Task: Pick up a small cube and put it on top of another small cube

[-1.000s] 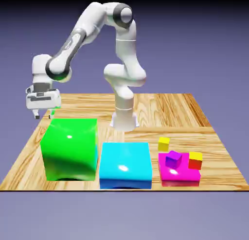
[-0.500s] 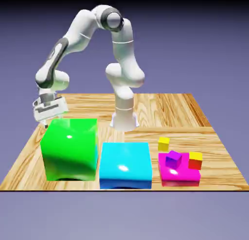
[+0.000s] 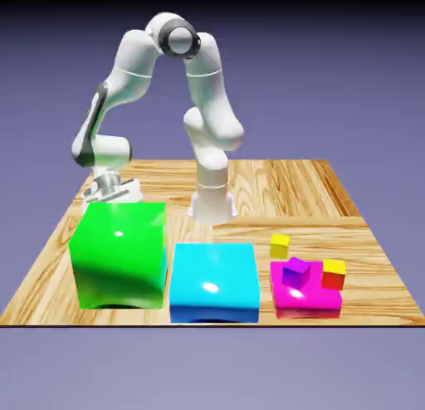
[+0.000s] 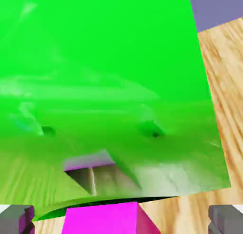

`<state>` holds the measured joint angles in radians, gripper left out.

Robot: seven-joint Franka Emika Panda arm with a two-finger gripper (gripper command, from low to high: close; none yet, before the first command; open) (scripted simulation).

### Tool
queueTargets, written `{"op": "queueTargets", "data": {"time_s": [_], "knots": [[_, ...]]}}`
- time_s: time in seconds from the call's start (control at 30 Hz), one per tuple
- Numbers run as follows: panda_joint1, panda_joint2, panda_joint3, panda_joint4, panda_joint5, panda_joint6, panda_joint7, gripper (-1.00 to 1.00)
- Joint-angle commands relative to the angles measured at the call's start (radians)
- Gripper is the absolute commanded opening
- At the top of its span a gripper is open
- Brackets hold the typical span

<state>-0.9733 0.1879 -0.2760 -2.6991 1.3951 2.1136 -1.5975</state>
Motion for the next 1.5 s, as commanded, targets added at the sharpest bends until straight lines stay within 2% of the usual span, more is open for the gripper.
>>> {"op": "queueTargets", "data": {"time_s": [0.0, 0.53, 0.67, 0.83, 0.87, 1.07, 1.2, 1.47], "knots": [[-0.013, 0.007, 0.008, -0.008, 0.021, -0.013, -0.044, 0.0], [-0.219, 0.111, 0.127, -0.142, 0.355, -0.216, -0.738, 0.0], [-0.272, 0.104, 0.091, -0.171, 0.399, -0.214, -0.763, 0.0], [-0.213, 0.279, 0.195, -0.065, 0.586, -0.227, -0.83, 0.0], [-0.213, 0.279, 0.195, -0.065, 0.586, -0.227, -0.83, -1.0], [-0.266, 0.101, 0.09, -0.165, 0.393, -0.214, -0.756, -1.0], [-0.121, 0.025, 0.055, -0.047, 0.251, -0.226, -0.609, -1.0], [-0.327, -0.19, 0.114, 0.177, 0.231, -0.041, -0.262, -1.0]]}}
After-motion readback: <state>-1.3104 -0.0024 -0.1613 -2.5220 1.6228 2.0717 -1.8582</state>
